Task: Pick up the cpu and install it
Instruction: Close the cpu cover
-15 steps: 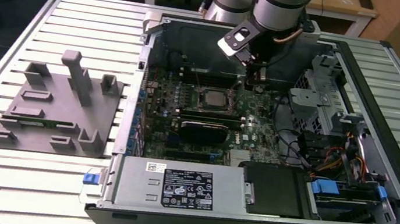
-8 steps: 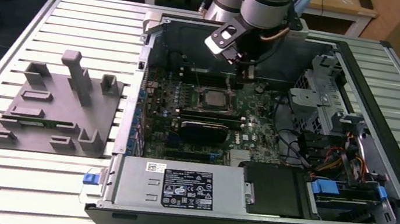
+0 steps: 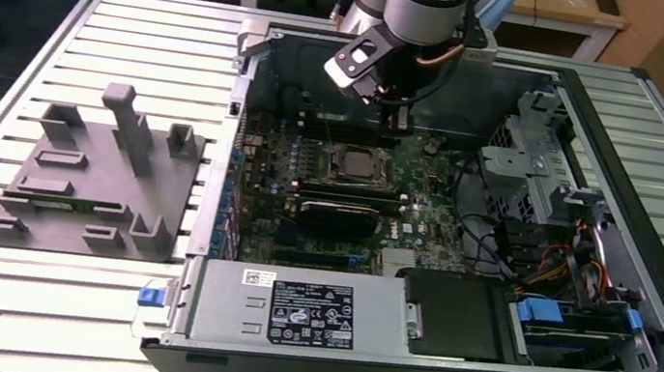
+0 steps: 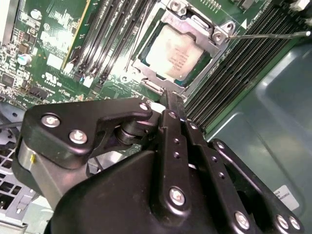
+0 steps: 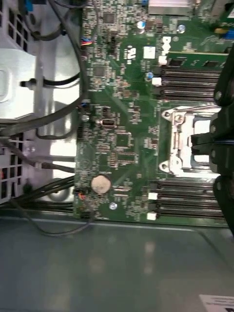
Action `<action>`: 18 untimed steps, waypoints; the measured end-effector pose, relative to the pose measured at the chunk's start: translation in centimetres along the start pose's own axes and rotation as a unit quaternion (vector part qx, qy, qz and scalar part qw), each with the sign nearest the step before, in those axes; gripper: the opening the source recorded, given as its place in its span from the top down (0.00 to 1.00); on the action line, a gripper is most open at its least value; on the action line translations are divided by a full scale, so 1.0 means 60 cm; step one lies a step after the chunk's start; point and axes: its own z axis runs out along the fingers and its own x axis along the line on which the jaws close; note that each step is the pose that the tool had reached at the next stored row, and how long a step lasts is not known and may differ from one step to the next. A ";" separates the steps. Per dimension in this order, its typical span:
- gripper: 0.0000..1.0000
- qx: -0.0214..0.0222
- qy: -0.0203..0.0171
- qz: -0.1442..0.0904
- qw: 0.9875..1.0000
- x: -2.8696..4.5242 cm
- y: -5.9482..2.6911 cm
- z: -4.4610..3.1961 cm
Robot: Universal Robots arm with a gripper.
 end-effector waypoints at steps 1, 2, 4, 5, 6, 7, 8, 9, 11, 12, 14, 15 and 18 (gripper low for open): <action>0.89 0.000 0.000 0.000 1.000 0.000 0.000 0.000; 0.89 0.000 0.000 0.000 1.000 0.000 0.000 0.000; 0.89 0.000 0.000 0.000 1.000 0.000 -0.001 0.000; 0.89 0.000 0.000 0.000 1.000 0.000 -0.001 0.000; 0.89 0.001 0.000 0.000 1.000 0.000 -0.001 0.001; 0.89 0.002 -0.001 0.000 1.000 0.000 -0.001 0.002; 0.89 0.004 -0.001 0.000 1.000 0.000 -0.001 0.004; 0.89 0.006 -0.001 0.000 1.000 -0.001 -0.001 0.006; 0.89 0.010 -0.001 0.000 1.000 -0.001 -0.001 0.010; 0.89 0.012 -0.001 0.000 1.000 -0.002 -0.001 0.011; 0.89 0.016 -0.001 0.000 1.000 -0.002 -0.001 0.014; 0.89 0.018 -0.001 0.000 1.000 -0.002 -0.001 0.016; 0.89 0.022 -0.001 0.000 1.000 -0.004 -0.003 0.019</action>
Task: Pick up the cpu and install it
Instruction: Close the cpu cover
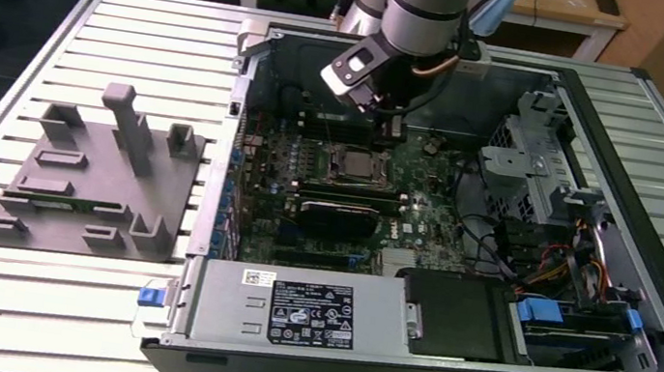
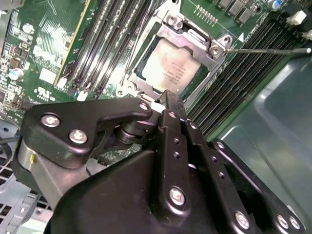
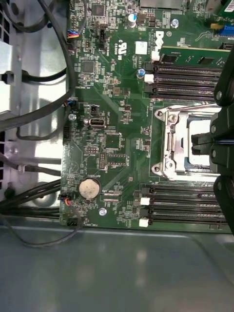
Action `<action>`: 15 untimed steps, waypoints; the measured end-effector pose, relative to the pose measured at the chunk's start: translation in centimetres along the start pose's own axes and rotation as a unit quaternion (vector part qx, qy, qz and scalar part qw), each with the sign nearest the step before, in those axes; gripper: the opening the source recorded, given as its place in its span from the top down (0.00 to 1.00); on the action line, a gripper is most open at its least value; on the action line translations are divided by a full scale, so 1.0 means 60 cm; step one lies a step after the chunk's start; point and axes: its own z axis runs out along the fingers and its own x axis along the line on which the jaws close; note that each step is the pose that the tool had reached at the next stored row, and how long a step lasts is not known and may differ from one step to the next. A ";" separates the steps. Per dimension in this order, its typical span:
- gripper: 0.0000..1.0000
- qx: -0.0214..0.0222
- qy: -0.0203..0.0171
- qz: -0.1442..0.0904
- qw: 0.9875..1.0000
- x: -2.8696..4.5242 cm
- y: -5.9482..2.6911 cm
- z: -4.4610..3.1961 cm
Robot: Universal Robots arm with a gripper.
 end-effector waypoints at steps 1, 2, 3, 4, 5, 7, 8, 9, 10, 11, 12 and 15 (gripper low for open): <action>0.89 0.000 0.000 0.000 1.000 0.000 -0.001 0.001; 0.89 0.001 0.000 0.000 1.000 -0.001 -0.002 0.002; 0.89 0.001 0.000 0.000 1.000 -0.001 -0.003 0.003; 0.89 0.001 -0.001 0.000 1.000 -0.001 -0.005 0.004; 0.89 0.001 -0.001 0.000 1.000 -0.001 -0.007 0.005; 0.89 0.001 -0.001 -0.001 1.000 -0.001 -0.011 0.006; 0.89 0.001 -0.001 -0.001 1.000 -0.001 -0.014 0.007; 0.89 0.001 -0.002 -0.001 1.000 -0.001 -0.016 0.008; 0.89 0.001 -0.002 -0.001 1.000 -0.001 -0.018 0.009; 0.89 0.001 -0.002 -0.001 1.000 -0.001 -0.020 0.009; 0.89 0.001 -0.002 -0.001 1.000 -0.001 -0.021 0.010; 0.89 0.001 -0.002 -0.001 1.000 -0.001 -0.021 0.010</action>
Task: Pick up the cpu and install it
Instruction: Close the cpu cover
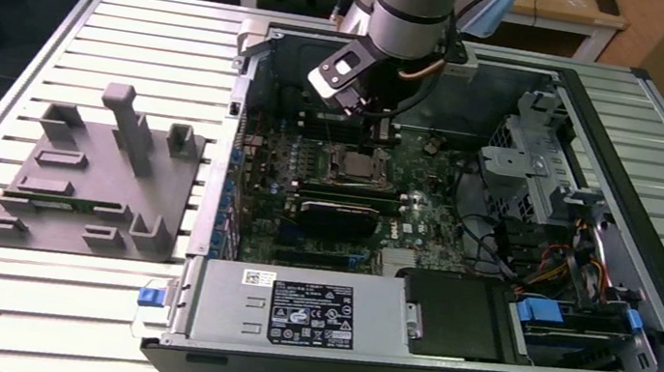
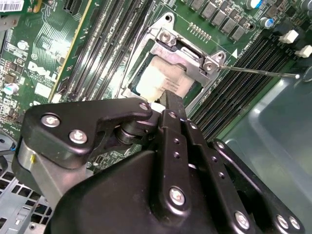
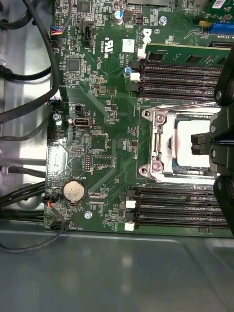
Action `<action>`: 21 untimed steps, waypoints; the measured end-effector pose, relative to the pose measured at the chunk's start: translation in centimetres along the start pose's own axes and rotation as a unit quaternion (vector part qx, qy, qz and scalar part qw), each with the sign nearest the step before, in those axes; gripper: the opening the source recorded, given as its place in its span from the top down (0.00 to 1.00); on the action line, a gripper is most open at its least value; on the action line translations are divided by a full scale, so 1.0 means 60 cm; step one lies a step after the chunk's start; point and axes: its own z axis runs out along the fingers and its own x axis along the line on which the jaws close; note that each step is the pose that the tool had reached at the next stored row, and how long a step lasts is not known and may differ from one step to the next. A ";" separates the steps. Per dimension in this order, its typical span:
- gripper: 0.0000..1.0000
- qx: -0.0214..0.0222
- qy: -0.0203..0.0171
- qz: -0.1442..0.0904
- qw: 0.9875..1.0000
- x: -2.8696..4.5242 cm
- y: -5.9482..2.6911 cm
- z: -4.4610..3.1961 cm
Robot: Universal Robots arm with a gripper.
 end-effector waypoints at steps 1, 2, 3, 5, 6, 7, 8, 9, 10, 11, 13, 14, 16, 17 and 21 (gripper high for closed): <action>0.89 0.000 0.000 0.000 1.000 0.000 0.000 0.000; 0.89 0.000 0.000 0.000 1.000 0.000 0.000 0.000; 0.89 0.000 0.000 0.000 1.000 0.000 0.000 0.000; 0.89 0.000 0.000 -0.001 1.000 0.000 0.000 0.000; 0.89 0.000 0.000 -0.004 1.000 0.000 0.000 0.000; 0.89 0.000 0.000 -0.008 1.000 0.000 0.000 0.000; 0.89 0.000 0.000 -0.013 1.000 0.000 0.000 0.000; 0.89 0.000 0.000 -0.019 1.000 0.000 0.000 0.000; 0.89 0.000 0.000 -0.026 1.000 0.000 0.000 0.000; 0.89 0.000 -0.001 -0.033 0.999 0.000 0.000 0.000; 0.89 0.001 -0.001 -0.050 0.999 0.000 0.000 0.000; 0.89 0.001 -0.001 -0.059 0.998 0.000 0.000 0.000; 0.89 0.001 -0.001 -0.077 0.997 0.000 0.000 0.000; 0.89 0.001 -0.001 -0.086 0.996 0.000 0.000 0.000; 0.89 0.002 -0.002 -0.122 0.992 0.000 0.000 0.000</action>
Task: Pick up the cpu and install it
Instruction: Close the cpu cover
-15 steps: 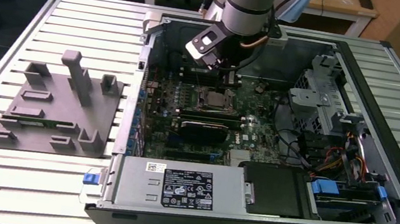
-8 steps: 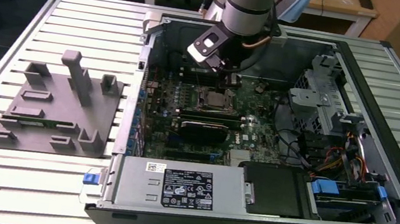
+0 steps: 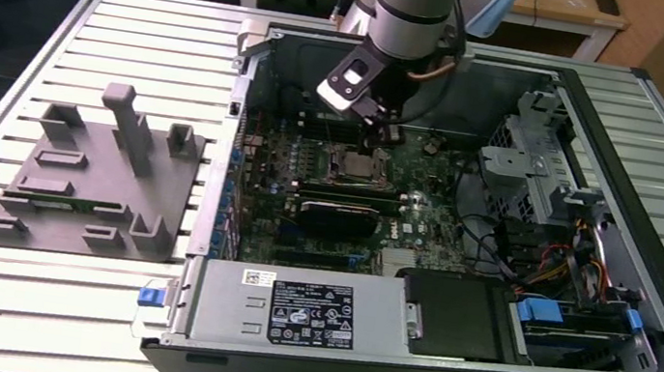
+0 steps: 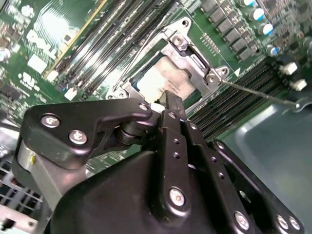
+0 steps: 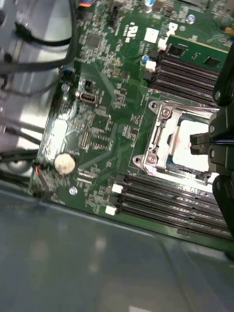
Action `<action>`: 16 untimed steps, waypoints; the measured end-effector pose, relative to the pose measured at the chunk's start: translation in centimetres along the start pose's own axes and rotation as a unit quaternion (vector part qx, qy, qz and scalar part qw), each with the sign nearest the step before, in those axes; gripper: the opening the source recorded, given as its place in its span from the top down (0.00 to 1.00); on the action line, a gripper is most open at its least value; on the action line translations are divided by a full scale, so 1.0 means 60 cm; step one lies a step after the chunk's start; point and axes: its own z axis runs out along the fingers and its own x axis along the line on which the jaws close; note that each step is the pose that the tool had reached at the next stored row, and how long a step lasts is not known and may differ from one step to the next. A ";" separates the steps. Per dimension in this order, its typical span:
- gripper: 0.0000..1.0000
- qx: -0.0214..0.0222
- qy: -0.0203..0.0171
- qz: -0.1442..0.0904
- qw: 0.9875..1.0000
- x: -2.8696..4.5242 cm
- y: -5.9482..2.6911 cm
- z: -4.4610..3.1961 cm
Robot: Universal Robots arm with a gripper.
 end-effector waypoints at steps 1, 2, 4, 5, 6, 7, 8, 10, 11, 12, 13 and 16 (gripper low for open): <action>0.89 0.000 0.000 -0.009 1.000 0.000 0.000 0.000; 0.89 0.000 0.000 -0.018 1.000 0.000 0.000 0.000; 0.89 0.001 -0.001 -0.036 0.999 0.000 0.000 0.000; 0.89 0.001 -0.001 -0.046 0.999 0.000 0.000 0.000; 0.89 0.001 -0.001 -0.055 0.998 0.000 0.000 0.000; 0.89 0.001 -0.001 -0.064 0.998 0.000 0.000 0.000; 0.89 0.001 -0.001 -0.073 0.997 0.000 0.000 0.000; 0.89 0.001 -0.002 -0.091 0.996 0.000 0.000 0.000; 0.89 0.001 -0.002 -0.100 0.995 0.000 0.000 0.000; 0.89 0.002 -0.002 -0.109 0.994 0.000 0.000 0.000; 0.89 0.002 -0.002 -0.118 0.993 0.000 0.000 0.000; 0.89 0.002 -0.002 -0.144 0.990 0.000 0.000 0.000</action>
